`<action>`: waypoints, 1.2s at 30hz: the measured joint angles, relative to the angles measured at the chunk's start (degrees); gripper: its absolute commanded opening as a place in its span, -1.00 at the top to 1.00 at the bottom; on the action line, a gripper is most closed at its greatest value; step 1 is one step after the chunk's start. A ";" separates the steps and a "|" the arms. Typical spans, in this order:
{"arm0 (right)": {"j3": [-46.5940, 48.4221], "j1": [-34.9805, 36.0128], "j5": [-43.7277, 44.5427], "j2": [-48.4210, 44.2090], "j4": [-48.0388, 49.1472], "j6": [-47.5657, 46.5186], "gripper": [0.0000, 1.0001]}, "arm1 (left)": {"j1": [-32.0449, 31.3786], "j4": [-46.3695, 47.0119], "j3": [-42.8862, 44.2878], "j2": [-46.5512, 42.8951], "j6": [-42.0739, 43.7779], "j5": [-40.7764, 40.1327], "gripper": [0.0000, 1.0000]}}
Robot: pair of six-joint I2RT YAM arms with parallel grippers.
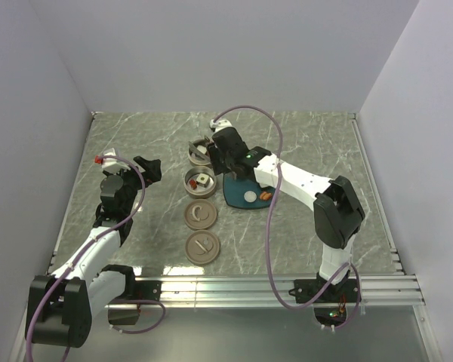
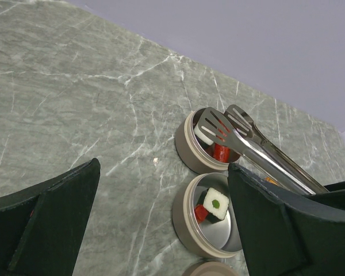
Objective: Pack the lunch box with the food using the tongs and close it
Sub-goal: Place the food into the lunch box, then pick up the food using the clamp
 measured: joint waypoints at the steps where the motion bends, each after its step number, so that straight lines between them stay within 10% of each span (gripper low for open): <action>1: -0.04 -0.04 0.15 0.00 -0.02 0.00 -0.10 | 0.00 0.00 0.00 0.00 0.00 0.02 -0.99; 36: -36.22 3.21 16.61 -38.62 -5.79 13.57 -0.08 | 0.00 0.00 0.00 -0.02 -0.02 0.46 -0.99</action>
